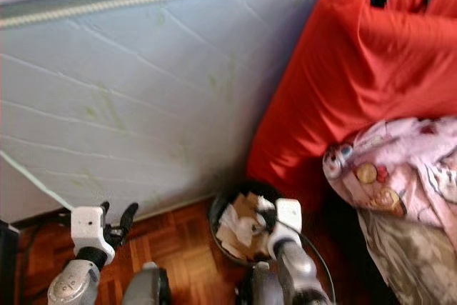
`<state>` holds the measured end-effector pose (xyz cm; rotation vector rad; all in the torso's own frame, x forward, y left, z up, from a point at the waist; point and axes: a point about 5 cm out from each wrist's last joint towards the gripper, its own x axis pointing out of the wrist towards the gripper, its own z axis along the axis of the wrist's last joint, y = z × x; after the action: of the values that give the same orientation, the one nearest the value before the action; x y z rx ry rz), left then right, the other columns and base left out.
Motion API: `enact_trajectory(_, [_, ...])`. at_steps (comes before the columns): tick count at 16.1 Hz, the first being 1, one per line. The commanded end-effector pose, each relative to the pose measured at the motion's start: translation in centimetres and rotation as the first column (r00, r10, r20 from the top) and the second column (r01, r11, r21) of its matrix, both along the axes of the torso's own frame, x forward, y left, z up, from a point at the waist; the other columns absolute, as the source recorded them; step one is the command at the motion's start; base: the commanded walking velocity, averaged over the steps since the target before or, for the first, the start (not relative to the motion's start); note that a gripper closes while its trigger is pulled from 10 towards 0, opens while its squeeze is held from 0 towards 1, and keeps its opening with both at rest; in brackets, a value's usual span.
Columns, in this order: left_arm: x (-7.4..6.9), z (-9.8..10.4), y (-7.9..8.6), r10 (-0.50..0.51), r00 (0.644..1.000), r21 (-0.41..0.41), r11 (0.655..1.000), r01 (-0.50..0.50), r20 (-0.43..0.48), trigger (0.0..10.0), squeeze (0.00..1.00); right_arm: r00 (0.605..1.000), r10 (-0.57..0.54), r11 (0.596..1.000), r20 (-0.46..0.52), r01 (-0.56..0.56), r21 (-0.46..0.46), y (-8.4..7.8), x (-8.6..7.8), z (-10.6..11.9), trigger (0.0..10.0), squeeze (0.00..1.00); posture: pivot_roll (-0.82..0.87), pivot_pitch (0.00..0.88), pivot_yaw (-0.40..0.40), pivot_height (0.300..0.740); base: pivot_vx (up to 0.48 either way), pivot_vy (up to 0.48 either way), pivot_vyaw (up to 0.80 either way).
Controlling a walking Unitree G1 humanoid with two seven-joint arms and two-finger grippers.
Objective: Clean up the room
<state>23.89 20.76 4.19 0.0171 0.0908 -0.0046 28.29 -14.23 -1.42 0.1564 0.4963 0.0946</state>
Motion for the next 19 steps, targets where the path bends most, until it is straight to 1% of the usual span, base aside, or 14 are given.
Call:
enact_trajectory(1, [-0.4,0.0,-0.2,0.003,1.0,-0.017,1.0,-0.003,-0.011,10.0,0.0,0.999,0.016,1.0,-0.033,-0.016,-0.007,0.3,-0.2,-0.3,10.0,0.0,0.16,0.262,-0.04,0.647,0.0,0.0,0.0])
enact_trajectory(3, [-0.9,1.0,-0.3,0.011,1.0,-0.02,1.0,-0.011,0.005,10.0,0.0,0.998,0.051,0.999,-0.044,-0.052,-0.013,1.2,0.6,0.3,10.0,0.0,0.18,0.311,-0.043,0.647,0.0,0.0,0.0])
enact_trajectory(5, [-1.1,1.6,-0.4,0.013,1.0,-0.023,1.0,-0.013,0.005,10.0,0.0,0.997,0.062,0.998,-0.049,-0.063,-0.023,1.5,1.0,0.6,10.0,0.0,0.19,0.331,-0.046,0.647,0.0,0.0,0.0])
enact_trajectory(6, [-1.3,1.9,-0.5,0.014,1.0,-0.024,1.0,-0.014,0.01,10.0,0.0,0.997,0.065,0.997,-0.051,-0.067,-0.029,1.4,1.1,0.6,10.0,0.0,0.19,0.345,-0.05,0.647,0.0,0.0,0.0])
enact_trajectory(8, [-1.7,2.5,-0.9,0.018,1.0,-0.033,0.999,-0.017,0.022,10.0,0.0,0.997,0.061,0.997,-0.047,-0.063,-0.044,1.2,1.2,0.7,10.0,0.0,0.2,0.402,-0.063,0.647,0.0,0.0,0.0])
enact_trajectory(10, [-2.2,2.9,-1.0,0.024,1.0,-0.036,0.999,-0.023,0.02,10.0,0.0,0.997,0.057,0.996,-0.042,-0.06,-0.06,1.0,1.2,0.7,10.0,0.0,0.21,0.424,-0.066,0.647,0.0,0.0,0.0])
enact_trajectory(11, [-2.7,3.1,-0.9,0.036,0.999,-0.04,0.999,-0.035,0.011,10.0,0.0,0.998,0.047,0.997,-0.042,-0.05,-0.063,0.8,1.2,0.7,10.0,0.0,0.21,0.433,-0.069,0.647,0.0,0.0,0.0])
enact_trajectory(12, [-2.9,3.1,-0.9,0.039,0.999,-0.041,0.998,-0.039,0.005,10.0,0.0,0.998,0.047,0.997,-0.044,-0.05,-0.066,0.8,1.2,0.7,10.0,0.6,0.2,0.434,-0.069,0.647,0.0,0.0,0.0])
enact_trajectory(13, [-3.0,3.1,-0.9,0.042,0.999,-0.042,0.998,-0.042,-0.004,10.0,0.0,0.998,0.047,0.996,-0.044,-0.05,-0.069,0.8,1.1,0.6,10.0,0.64,0.2,0.434,-0.069,0.647,0.0,0.0,0.0])
enact_trajectory(15, [-3.2,3.1,-0.9,0.042,0.999,-0.042,0.998,-0.042,-0.017,10.0,0.0,0.998,0.041,0.997,-0.045,-0.044,-0.066,0.7,1.1,0.6,10.0,0.65,0.2,0.433,-0.065,0.647,0.0,0.0,0.0])
enact_trajectory(17, [-3.3,3.0,-0.9,0.036,0.999,-0.033,0.999,-0.037,-0.031,10.0,0.0,0.998,0.046,0.996,-0.048,-0.049,-0.07,0.8,0.9,0.5,10.0,0.62,0.2,0.431,-0.06,0.647,0.0,0.0,0.0])
enact_trajectory(18, [-3.3,3.0,-0.9,0.037,0.999,-0.033,0.999,-0.038,-0.032,10.0,0.0,0.997,0.056,0.996,-0.047,-0.059,-0.065,1.0,0.9,0.4,10.0,0.74,0.2,0.431,-0.06,0.647,0.0,0.0,0.0])
enact_trajectory(19, [-3.3,3.0,-0.9,0.038,0.999,-0.033,0.999,-0.039,-0.035,10.0,0.0,0.997,0.058,0.996,-0.047,-0.061,-0.062,1.0,0.8,0.4,10.0,1.0,0.2,0.43,-0.059,0.647,0.0,0.0,0.0])
